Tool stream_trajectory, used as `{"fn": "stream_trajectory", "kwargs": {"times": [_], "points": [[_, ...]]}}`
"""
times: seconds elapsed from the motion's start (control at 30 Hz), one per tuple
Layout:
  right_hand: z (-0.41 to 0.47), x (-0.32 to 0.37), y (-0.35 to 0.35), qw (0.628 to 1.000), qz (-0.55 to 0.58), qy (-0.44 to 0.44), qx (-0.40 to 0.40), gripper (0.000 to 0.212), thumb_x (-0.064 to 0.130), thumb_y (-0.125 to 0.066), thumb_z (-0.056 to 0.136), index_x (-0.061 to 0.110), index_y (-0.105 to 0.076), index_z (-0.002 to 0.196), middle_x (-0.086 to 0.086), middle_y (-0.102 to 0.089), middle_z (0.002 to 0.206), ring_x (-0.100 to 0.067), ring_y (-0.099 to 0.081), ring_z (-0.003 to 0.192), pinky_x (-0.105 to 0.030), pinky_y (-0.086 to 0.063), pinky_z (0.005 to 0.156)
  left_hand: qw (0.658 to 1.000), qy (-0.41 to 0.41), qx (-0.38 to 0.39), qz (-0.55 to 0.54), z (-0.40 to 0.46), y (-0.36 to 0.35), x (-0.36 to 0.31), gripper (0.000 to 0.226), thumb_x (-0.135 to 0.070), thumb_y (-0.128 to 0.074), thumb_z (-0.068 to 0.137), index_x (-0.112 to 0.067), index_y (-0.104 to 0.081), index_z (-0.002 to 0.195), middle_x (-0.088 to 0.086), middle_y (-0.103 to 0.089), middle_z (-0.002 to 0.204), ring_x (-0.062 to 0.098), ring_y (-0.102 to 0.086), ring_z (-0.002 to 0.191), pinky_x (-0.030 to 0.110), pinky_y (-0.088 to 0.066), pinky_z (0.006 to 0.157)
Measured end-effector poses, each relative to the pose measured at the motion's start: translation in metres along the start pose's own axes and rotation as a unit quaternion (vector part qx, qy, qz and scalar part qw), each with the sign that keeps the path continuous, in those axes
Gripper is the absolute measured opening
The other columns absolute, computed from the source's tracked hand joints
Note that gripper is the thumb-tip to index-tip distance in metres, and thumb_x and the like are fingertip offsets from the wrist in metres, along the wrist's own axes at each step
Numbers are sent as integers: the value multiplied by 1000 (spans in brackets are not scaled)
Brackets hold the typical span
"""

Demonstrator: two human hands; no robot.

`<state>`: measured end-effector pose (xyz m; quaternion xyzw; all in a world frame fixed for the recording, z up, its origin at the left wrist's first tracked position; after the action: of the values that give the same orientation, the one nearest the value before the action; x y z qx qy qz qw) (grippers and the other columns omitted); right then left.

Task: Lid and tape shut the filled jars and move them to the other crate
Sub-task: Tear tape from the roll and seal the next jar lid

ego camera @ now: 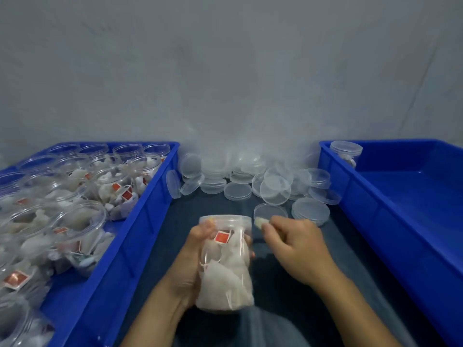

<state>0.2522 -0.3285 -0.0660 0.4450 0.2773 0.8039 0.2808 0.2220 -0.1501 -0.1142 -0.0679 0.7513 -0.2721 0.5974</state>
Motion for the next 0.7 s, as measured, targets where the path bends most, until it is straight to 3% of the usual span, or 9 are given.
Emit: {"fn": "stream_trajectory", "kwargs": {"times": [0.07,0.17,0.27,0.4,0.47,0.53,0.57,0.63,0.7], "points": [[-2,6,-22,993,-102,16,62,48,61,-35,95,22,-45,69,8,-51,59,-17,-50,62,-38,-39,60,999,-27,-31,23,1,1,-4,117,-65,-97,46,14,-65,126,30,-66,109,40,-64,96,46,-54,85],[-1,1,-40,991,-68,0,114,47,58,-39,98,18,-48,74,6,-57,72,-16,-54,69,-41,-48,65,990,-94,-76,76,2,5,-12,93,-54,-90,60,9,-65,123,25,-70,99,32,-69,84,40,-59,74],[-3,3,-48,987,-38,27,151,45,50,-43,95,14,-52,69,4,-58,79,-17,-56,73,-44,-51,69,981,-127,-118,92,4,7,-12,76,-38,-84,71,3,-60,131,21,-75,103,29,-74,88,38,-63,74],[-5,6,-47,986,-13,49,159,36,30,-60,93,12,-51,63,3,-57,77,-16,-55,72,-40,-49,69,974,-151,-144,91,6,8,-12,82,-45,-86,64,-2,-61,130,19,-76,105,29,-73,95,47,-58,89],[-3,4,-44,985,-44,33,161,26,29,-65,94,16,-64,71,4,-58,80,-12,-55,78,-38,-49,75,973,-162,-145,81,7,9,-12,72,-40,-82,75,-2,-59,131,13,-76,100,24,-73,92,39,-61,84],[2,2,-29,992,-60,5,108,17,32,-63,98,25,-77,92,9,-59,88,-8,-55,89,-34,-48,84,974,-167,-140,62,7,11,-11,63,-37,-73,83,0,-57,132,10,-76,98,21,-73,90,33,-61,80],[5,3,-18,998,-28,-8,56,19,34,-61,101,28,-78,103,11,-62,95,-7,-58,96,-33,-48,89,974,-170,-138,63,8,11,-11,61,-37,-72,85,0,-57,131,10,-76,99,21,-73,91,32,-61,80],[3,9,1,988,144,-39,-24,31,46,-56,101,34,-74,123,14,-69,113,-6,-63,114,-33,-49,98,972,-174,-135,80,7,9,-14,60,-38,-71,87,-1,-57,131,12,-76,103,25,-73,96,36,-61,85],[-1,20,-7,948,311,-59,9,48,65,-52,95,46,-63,138,18,-66,133,-6,-60,129,-37,-48,107,971,-180,-129,87,6,6,-15,59,-39,-69,88,-2,-57,133,18,-76,113,30,-73,103,42,-59,91]]}}
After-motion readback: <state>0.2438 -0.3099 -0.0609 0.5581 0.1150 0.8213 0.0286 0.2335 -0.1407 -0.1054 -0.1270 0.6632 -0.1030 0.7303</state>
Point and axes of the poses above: each hand's wrist, its own z-axis towards the middle knuckle, its own y-axis out of the back of the hand, x = y × z, the point moved 8 cm from there along z, towards the middle knuckle
